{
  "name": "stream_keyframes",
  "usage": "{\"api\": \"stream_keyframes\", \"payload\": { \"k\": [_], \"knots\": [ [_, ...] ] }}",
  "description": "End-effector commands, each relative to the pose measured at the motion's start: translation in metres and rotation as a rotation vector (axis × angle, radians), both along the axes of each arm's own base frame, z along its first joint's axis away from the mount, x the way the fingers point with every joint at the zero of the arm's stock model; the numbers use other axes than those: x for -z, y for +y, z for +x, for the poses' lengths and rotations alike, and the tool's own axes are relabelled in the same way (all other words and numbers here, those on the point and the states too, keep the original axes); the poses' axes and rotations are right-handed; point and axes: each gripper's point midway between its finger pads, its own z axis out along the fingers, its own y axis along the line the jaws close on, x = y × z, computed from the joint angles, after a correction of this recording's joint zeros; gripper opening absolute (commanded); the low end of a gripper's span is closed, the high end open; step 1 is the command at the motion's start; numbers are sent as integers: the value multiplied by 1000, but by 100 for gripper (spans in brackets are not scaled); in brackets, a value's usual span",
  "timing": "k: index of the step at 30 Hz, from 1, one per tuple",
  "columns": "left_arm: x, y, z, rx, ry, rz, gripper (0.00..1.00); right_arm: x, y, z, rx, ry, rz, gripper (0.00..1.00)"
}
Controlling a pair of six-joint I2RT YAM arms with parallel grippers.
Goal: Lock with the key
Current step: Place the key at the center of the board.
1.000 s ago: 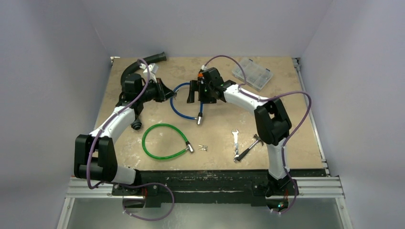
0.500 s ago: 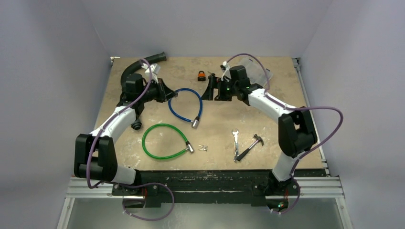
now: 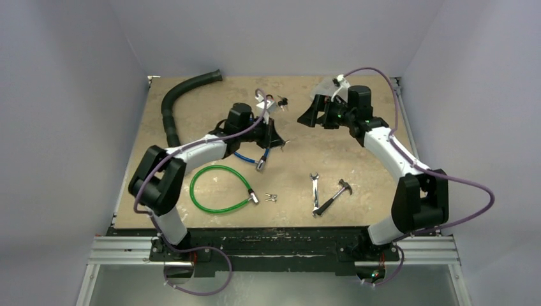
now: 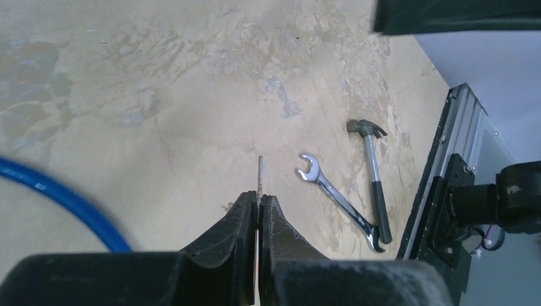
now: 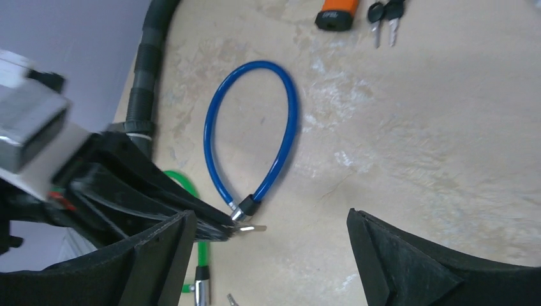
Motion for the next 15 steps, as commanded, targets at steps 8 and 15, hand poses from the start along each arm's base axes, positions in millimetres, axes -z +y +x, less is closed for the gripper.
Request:
{"api": "stream_keyframes", "payload": {
  "k": [8,15],
  "knots": [
    [43,-60,47,-36,14,-8,0,1,-46,-9,70,-40,-35,99],
    [79,-58,63,-86,47,49,0,7,-49,-10,62,-22,-50,99]
  ]
}}
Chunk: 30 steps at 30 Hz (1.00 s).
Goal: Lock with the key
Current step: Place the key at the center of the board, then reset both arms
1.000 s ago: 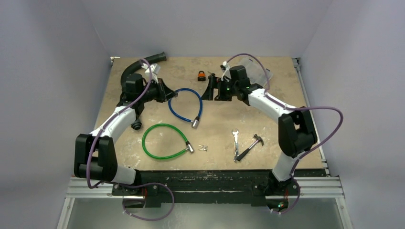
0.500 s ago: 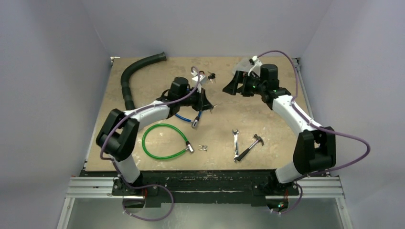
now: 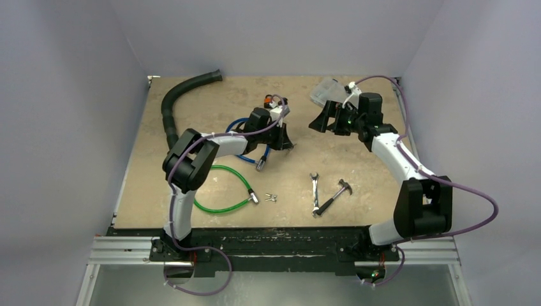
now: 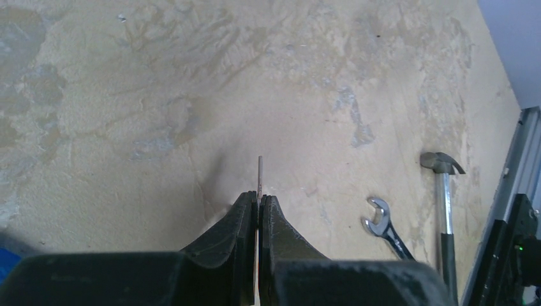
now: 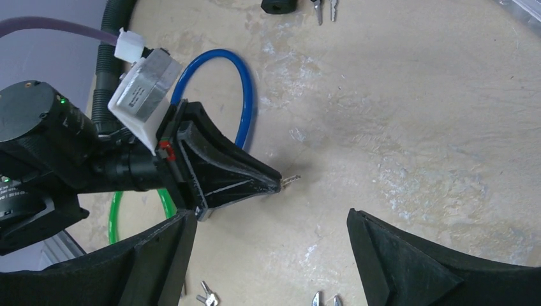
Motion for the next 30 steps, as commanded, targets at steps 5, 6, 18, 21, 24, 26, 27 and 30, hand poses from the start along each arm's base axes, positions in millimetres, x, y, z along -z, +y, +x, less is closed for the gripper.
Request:
{"api": "stream_keyframes", "payload": {
  "k": [5,6,18,21,24,26,27,30],
  "knots": [
    [-6,11,35,-102,-86,30,0,-4,0,-5,-41,-32,-11,99],
    [-9,12,37,-101,-100,32,0,-3,1,-6,-45,-30,-8,99],
    [-78,31,42,-39,-161,42,93,-11,8,-6,-105,-82,7,99],
    [-101,51,43,-37,-164,11,96,-13,8,-5,-107,-85,9,99],
    [-110,83,44,-81,-131,14,98,-16,8,-5,-116,-93,-2,99],
    [-113,105,45,-93,-129,61,99,-16,5,-5,-126,-106,-30,99],
    [-113,116,46,-97,-124,94,100,-17,4,-5,-131,-118,-48,99],
    [-110,146,39,-91,-80,201,100,-19,0,-9,-152,-146,-95,99]
  ]
}}
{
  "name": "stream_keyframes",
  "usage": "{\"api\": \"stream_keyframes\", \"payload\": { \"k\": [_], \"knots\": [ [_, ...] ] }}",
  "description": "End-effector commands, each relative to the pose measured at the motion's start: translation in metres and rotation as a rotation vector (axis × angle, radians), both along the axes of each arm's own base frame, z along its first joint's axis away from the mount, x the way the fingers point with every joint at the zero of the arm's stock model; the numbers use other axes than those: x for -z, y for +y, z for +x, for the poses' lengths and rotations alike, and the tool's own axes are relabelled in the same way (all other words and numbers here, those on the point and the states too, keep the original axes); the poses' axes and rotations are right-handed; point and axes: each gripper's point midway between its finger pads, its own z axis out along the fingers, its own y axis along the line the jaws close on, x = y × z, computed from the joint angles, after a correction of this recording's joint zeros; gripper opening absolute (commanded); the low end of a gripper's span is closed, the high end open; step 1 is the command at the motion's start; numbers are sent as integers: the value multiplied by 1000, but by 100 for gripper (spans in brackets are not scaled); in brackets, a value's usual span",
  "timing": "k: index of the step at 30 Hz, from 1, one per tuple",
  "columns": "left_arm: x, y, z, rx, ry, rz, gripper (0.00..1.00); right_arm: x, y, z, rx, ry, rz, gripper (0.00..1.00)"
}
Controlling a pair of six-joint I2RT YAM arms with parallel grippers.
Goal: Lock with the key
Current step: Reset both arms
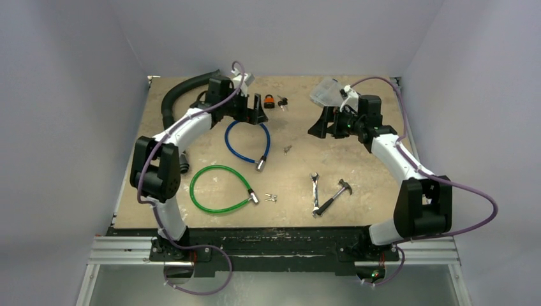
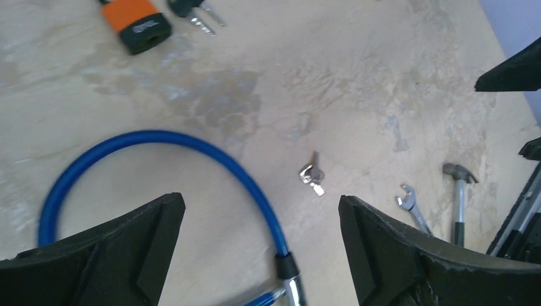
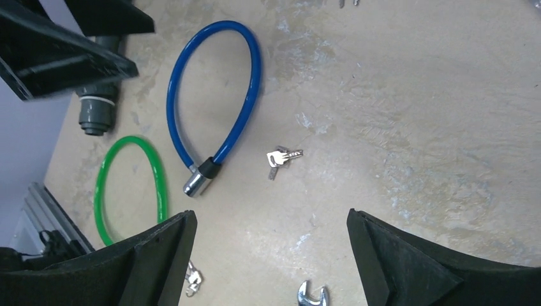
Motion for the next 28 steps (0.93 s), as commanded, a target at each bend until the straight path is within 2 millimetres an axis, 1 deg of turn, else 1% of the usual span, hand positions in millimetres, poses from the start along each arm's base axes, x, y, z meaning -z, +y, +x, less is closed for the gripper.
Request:
{"api": "stream_keyframes", "payload": {
  "k": [1,3,7,10,13,15,17,19,28],
  "knots": [
    [-15,39,-19,38,36,147,100,-28,-8,1,-40,-132,-79,99],
    [-13,57,-28,-1,52,211,100,-27,-12,-4,-37,-141,-101,99],
    [-9,87,-53,-48,32,320,100,-22,-19,-17,-29,-160,-144,99],
    [4,105,-71,-83,43,377,100,-21,-23,-29,-27,-178,-162,99],
    [20,117,-88,-110,86,420,100,-20,-28,-39,-17,-194,-183,99],
    [29,125,-95,-134,101,450,100,-18,-31,-45,-5,-196,-194,99],
    [31,132,-98,-158,98,470,100,-17,-33,-48,7,-201,-202,99],
    [32,135,-98,-172,95,475,100,-17,-35,-51,18,-205,-208,99],
    [29,134,-91,-236,110,440,100,-20,-39,-54,35,-227,-223,99]
  ]
}}
